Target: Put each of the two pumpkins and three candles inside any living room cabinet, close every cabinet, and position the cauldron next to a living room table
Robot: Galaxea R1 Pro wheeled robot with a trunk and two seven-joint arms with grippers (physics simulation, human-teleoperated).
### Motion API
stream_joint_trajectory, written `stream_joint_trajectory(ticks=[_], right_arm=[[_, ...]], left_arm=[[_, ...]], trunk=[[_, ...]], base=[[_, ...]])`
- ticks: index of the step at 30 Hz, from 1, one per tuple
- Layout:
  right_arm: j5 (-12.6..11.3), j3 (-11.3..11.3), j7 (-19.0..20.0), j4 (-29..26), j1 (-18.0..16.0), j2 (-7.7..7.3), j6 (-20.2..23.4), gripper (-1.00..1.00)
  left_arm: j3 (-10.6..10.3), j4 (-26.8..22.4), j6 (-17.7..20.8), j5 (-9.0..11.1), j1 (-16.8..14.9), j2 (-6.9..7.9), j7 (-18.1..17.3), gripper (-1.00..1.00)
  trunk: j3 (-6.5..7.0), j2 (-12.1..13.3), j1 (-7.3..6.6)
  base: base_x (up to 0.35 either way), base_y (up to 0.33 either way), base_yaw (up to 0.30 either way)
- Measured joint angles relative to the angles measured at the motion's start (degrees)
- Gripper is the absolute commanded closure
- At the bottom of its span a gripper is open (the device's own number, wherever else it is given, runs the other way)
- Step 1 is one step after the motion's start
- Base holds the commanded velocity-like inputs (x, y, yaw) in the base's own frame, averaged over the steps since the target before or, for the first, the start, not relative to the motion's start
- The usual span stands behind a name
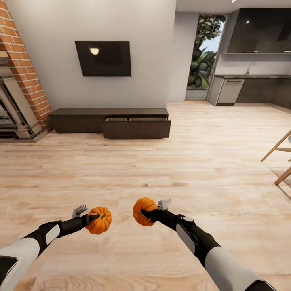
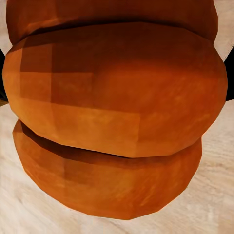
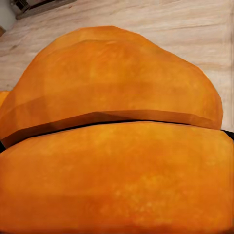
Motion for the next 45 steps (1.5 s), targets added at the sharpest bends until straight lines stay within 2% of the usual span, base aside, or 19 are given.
stream_joint_trajectory(ticks=[45], right_arm=[[-0.24, 0.1, -0.83, 0.38, -0.17, 0.28, -0.79, 1.0]], left_arm=[[0.01, 0.03, 0.01, 0.01, 0.02, -0.05, 0.33, 1.0]], trunk=[[0.0, 0.0, 0.0]], base=[[0.336, 0.0, 0.0]])
